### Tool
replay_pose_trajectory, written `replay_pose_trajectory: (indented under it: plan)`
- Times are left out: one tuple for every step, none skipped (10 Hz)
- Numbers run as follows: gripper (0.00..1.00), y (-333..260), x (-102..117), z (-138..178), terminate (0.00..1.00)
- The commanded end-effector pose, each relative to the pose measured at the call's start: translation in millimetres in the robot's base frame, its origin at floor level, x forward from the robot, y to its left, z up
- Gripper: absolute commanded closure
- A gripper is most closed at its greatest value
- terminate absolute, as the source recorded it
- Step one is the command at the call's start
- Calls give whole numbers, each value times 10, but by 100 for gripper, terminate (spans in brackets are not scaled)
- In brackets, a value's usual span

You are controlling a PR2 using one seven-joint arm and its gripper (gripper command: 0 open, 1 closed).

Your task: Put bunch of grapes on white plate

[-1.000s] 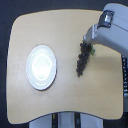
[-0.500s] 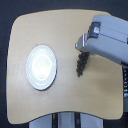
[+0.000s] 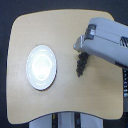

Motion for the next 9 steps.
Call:
replay_pose_trajectory:
  plan:
    - [0, -33, 173, -335, 0]
    - [0, -72, 138, -392, 0]
    - [0, -75, 85, -456, 0]
    - [0, -73, 34, -515, 0]
    - [0, -52, -1, -553, 0]
    - [0, -26, 1, -576, 0]
    - [0, -30, 3, -576, 0]
    - [0, -5, 9, -568, 0]
    - [0, 14, -1, -545, 0]
